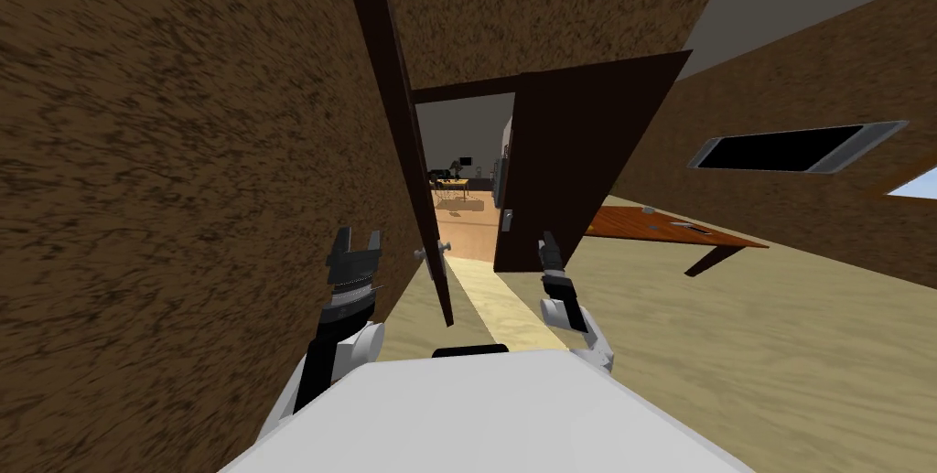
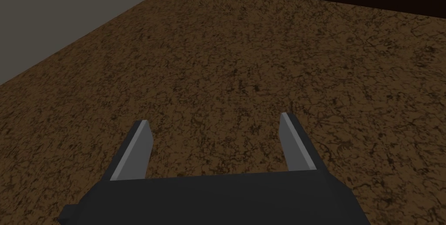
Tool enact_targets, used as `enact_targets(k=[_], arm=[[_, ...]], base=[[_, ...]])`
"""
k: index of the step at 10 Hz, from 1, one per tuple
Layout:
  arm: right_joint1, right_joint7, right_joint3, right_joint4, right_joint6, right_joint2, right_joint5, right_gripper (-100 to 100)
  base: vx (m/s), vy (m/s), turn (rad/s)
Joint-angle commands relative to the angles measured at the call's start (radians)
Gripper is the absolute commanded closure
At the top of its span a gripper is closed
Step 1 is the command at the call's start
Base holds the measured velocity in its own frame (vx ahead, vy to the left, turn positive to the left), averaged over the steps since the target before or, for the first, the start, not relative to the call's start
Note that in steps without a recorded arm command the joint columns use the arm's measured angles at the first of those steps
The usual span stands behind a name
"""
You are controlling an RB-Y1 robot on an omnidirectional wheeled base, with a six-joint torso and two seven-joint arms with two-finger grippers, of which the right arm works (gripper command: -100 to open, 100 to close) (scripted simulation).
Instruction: Pull the door open
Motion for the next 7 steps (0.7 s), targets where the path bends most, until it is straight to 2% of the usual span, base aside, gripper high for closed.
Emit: enact_targets(k=[1,2,4,5,7], arm=[[-0.040,0.006,-0.031,0.050,0.006,-0.005,0.004,-100],[-0.040,0.006,-0.031,0.062,0.006,-0.005,0.004,-100],[-0.094,0.013,-0.073,0.137,0.009,-0.013,0.009,-100],[-0.094,0.013,-0.073,0.144,0.009,-0.013,0.009,-100],[-0.149,0.019,-0.115,0.211,0.011,-0.021,0.014,-100]], base=[[0.091,-0.057,0.128],[0.057,-0.043,0.039],[0.062,-0.045,0.110],[0.050,-0.039,0.050],[0.058,-0.038,0.111]])
